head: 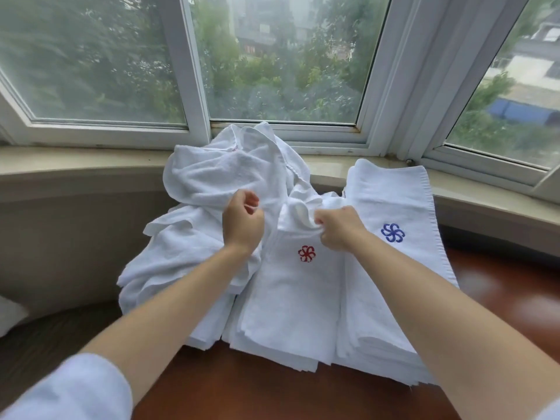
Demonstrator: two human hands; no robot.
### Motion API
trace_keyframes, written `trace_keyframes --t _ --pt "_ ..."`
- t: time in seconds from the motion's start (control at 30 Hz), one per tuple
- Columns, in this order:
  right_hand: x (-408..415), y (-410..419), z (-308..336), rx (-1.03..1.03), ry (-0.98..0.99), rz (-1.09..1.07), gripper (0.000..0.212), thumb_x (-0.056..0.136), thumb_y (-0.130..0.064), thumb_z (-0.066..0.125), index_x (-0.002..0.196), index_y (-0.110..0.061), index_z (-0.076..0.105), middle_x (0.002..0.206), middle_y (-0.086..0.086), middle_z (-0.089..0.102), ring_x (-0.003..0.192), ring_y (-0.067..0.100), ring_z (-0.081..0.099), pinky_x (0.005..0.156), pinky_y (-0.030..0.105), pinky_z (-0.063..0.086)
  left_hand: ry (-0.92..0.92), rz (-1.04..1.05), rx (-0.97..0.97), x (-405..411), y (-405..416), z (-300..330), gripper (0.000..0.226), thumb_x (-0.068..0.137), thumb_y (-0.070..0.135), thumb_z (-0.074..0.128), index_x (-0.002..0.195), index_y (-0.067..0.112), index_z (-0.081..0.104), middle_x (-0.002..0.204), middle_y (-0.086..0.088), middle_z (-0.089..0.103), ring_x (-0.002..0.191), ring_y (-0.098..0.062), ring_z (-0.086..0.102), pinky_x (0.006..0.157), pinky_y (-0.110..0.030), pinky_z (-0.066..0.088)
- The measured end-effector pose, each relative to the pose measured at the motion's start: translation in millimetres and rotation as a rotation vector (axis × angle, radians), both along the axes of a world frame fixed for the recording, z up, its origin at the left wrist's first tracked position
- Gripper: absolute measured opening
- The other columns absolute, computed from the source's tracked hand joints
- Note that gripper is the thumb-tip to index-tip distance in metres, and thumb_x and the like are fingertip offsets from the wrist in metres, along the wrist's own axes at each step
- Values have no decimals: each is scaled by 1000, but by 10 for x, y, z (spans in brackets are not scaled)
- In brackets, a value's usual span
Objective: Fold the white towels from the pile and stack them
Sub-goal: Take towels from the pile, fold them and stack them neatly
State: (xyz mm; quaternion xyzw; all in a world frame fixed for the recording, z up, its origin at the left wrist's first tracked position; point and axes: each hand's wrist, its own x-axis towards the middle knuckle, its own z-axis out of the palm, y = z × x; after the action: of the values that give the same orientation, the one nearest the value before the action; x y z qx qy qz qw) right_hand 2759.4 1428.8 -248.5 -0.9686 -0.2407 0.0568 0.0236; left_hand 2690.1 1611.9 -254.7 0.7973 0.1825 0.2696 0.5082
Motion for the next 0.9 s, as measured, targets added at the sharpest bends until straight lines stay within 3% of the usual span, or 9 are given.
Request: trace_keyframes --t 0.07,0.13,0.23,0.33,0.47,0.6,0.73,0.9 --pt "-46 -11 -7 -237 207 74 21 85 -19 46 97 -31 58 99 -7 58 95 23 43 87 25 38 118 -140 215 343 121 83 20 79 -7 50 85 10 61 86 -5 61 78 -19 53 69 -20 37" --pt "-73 28 1 -333 260 99 23 88 -24 49 105 -32 63 100 -7 56 102 23 46 92 26 40 208 -280 393 629 133 70 27 80 -8 45 90 6 66 95 -8 66 87 -22 57 74 -23 40" --pt "-53 26 -28 -265 246 133 19 86 -20 54 97 -32 63 91 -8 53 100 22 45 94 30 42 375 -525 619 986 40 -18 35 84 -5 42 104 11 66 112 -4 63 106 -23 57 85 -29 45" --pt "-29 -76 -131 -111 198 135 19 80 -11 49 79 -28 54 80 -7 51 96 21 39 82 19 40 504 -690 862 1275 -143 -108 35 90 5 46 117 20 62 125 -1 57 113 -23 54 80 -28 41" --pt "12 -140 -289 -112 203 182 27 79 -12 51 96 -29 64 76 -9 49 103 22 40 97 31 42 593 -812 1047 1561 -429 -281 44 86 13 53 128 26 53 127 -1 54 115 -23 51 78 -30 42" --pt "97 -122 -323 -134 159 228 33 79 -9 50 104 -25 64 68 -10 46 86 20 31 100 30 37 666 -831 1198 1793 -616 -483 66 78 38 66 136 25 38 128 -2 45 122 -26 42 91 -44 45" --pt "188 -86 -272 -142 55 250 29 78 -11 53 101 -23 65 89 -3 67 87 22 56 104 27 28 662 -790 1253 1939 -657 -624 87 70 47 73 141 25 28 128 -6 37 120 -28 39 82 -42 45" --pt "215 -29 -351 -162 38 276 31 78 -14 54 105 -24 65 95 -2 68 91 21 59 100 28 30 648 -749 1350 1974 -628 -753 109 64 48 78 148 24 13 129 -8 33 115 -31 43 77 -40 46"
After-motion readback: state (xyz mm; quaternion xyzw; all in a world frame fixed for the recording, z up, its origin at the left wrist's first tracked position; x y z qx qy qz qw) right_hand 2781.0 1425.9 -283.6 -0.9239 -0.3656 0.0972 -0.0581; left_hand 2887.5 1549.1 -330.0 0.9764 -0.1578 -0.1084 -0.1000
